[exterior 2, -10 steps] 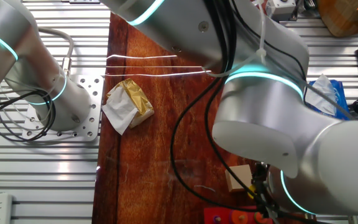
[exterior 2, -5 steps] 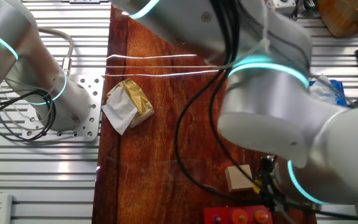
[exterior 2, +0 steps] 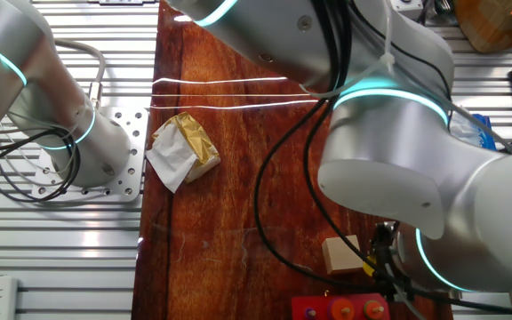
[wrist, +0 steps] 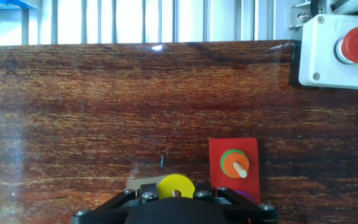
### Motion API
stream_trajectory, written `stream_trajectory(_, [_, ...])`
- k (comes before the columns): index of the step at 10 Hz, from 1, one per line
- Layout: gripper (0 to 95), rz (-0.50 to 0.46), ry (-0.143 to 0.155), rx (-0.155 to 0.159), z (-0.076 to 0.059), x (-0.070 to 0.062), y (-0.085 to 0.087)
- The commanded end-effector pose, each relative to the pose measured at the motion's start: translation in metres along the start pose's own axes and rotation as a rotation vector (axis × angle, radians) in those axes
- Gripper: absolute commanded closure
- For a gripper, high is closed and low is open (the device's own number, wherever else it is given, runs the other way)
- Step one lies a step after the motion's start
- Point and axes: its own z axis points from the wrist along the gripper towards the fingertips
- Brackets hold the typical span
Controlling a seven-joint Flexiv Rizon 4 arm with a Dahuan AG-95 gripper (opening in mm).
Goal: Take out one Hanoi block and throw it aside
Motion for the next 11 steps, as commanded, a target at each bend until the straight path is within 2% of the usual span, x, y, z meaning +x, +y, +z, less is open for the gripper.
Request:
stream_trajectory(1, [76.0,-0.001,0.004,-0.001,0.0005,-0.0008,-0.0004])
stream_trajectory(3, [76.0,0.001,-0.002,-0.005,0.0005,-0.0008,-0.0004])
stream_trajectory(11, [76.0,-0.008,0.014,0.004,0.0005,-0.0008,-0.0004])
